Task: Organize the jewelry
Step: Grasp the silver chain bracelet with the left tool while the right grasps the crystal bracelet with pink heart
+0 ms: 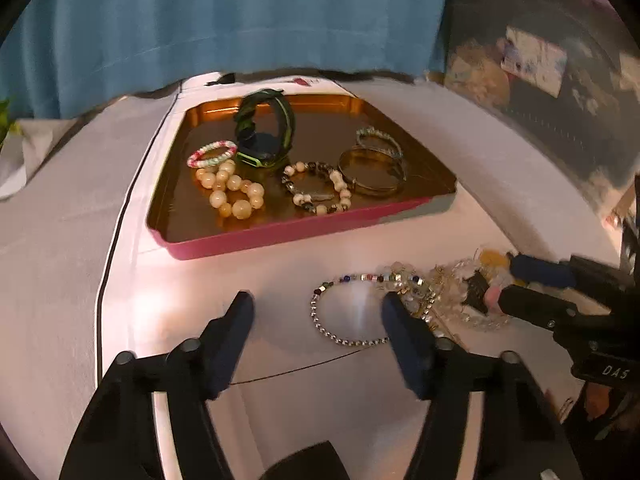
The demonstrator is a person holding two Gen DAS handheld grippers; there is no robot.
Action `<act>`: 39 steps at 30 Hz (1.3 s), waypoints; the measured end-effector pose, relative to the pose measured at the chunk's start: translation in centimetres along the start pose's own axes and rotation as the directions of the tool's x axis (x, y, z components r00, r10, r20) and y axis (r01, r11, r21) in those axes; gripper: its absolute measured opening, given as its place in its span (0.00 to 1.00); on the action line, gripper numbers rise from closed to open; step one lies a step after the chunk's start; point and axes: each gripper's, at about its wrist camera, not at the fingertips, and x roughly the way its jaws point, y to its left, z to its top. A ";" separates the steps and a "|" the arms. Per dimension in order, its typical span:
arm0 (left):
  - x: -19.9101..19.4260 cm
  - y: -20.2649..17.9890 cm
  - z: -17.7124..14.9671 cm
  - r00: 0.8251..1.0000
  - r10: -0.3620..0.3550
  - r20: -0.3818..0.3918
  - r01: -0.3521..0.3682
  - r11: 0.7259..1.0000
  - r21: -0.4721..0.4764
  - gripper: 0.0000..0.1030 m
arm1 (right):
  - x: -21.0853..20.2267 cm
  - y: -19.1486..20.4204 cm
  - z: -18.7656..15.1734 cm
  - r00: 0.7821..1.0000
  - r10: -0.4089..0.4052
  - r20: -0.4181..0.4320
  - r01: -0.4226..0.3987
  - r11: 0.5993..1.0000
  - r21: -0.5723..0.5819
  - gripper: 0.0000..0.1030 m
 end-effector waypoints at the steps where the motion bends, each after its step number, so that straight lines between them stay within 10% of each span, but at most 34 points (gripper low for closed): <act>1: 0.3 -0.3 0.1 1.000 0.022 -0.004 -0.022 0.999 0.024 0.56 | 0.2 0.1 0.1 1.000 0.001 -0.002 -0.001 1.000 -0.009 0.46; 8: 0.1 -1.2 -0.2 1.000 0.005 0.012 -0.006 0.996 0.084 0.07 | 0.9 2.5 0.1 0.999 -0.049 -0.014 0.046 0.990 -0.131 0.45; 9: 0.0 -1.3 -0.2 1.000 -0.003 0.008 0.002 0.997 0.083 0.02 | 1.1 2.4 0.2 0.996 -0.082 -0.025 0.078 0.987 -0.138 0.31; 14: -1.7 -0.3 -1.6 1.000 -0.017 -0.021 0.017 0.999 0.028 0.02 | 0.5 2.9 -0.5 0.992 -0.125 -0.006 0.122 0.974 -0.192 0.08; 22: -4.8 1.8 -4.9 0.996 -0.085 -0.039 0.080 0.991 -0.105 0.02 | -2.9 1.7 -1.9 0.995 -0.095 0.013 0.096 0.990 -0.108 0.07; 33: -4.5 0.2 -4.6 0.999 0.004 -0.039 -0.002 0.999 0.040 0.10 | -1.7 2.6 -2.4 0.982 -0.189 0.000 0.185 0.963 -0.196 0.26; 37: -4.5 0.0 -4.7 0.999 0.012 -0.047 -0.008 0.997 0.079 0.10 | -1.5 2.2 -2.0 0.986 -0.168 -0.018 0.162 0.970 -0.182 0.24; 39: -4.4 -0.2 -4.5 0.998 -0.008 -0.058 0.012 0.997 0.078 0.02 | -1.4 2.2 -1.8 0.986 -0.166 -0.022 0.159 0.969 -0.186 0.08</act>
